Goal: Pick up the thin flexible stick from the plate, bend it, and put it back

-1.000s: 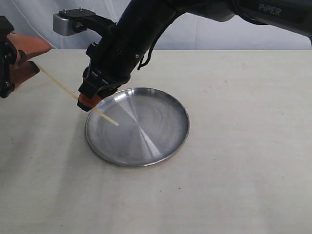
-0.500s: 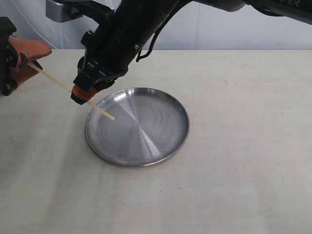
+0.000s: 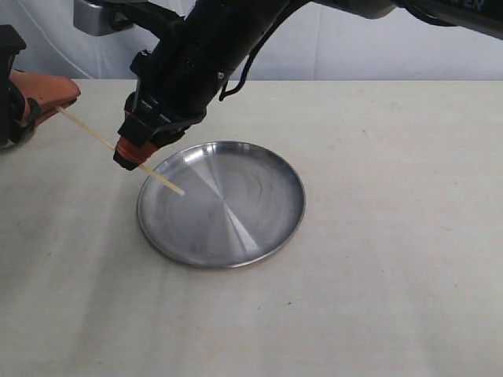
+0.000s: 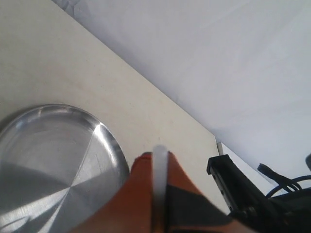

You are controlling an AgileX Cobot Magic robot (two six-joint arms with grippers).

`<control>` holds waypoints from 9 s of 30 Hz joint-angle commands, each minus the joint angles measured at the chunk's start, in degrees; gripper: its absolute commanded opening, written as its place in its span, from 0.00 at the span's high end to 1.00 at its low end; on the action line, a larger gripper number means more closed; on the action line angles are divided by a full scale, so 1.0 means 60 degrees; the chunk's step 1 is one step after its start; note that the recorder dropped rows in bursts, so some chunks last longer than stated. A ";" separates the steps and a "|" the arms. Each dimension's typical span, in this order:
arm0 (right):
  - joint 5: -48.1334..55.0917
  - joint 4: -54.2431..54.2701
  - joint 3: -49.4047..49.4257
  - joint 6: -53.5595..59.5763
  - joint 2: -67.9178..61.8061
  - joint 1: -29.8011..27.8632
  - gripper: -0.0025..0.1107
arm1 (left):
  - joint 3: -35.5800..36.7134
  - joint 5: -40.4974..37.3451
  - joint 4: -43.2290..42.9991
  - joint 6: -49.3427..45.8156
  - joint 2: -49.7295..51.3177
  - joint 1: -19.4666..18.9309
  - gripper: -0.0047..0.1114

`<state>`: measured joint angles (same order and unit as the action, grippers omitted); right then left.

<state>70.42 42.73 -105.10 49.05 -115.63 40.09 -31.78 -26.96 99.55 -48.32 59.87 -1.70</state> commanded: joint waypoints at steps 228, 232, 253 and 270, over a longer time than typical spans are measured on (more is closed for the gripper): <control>-0.6226 -0.0464 0.4150 -0.4048 0.2673 -0.0561 0.98 | -0.1689 0.3432 0.0066 0.3113 0.2473 0.4785 0.96; -0.6226 -0.0460 0.4150 -0.4086 0.2673 -0.0561 0.98 | -0.1689 0.3432 0.0066 0.3113 0.2473 0.4785 0.96; -0.5689 -0.0512 0.4150 -0.4103 0.2673 -0.0561 0.98 | -0.1689 0.3454 0.0066 0.3063 0.2473 0.4785 0.78; -0.5547 -0.2536 0.4150 -0.5769 0.2673 -0.0561 0.98 | -0.1689 0.5195 0.0066 0.3063 0.2473 0.4770 0.49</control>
<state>37.07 32.26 -80.15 18.23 -99.64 36.78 -41.65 1.88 100.22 -29.75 75.04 26.67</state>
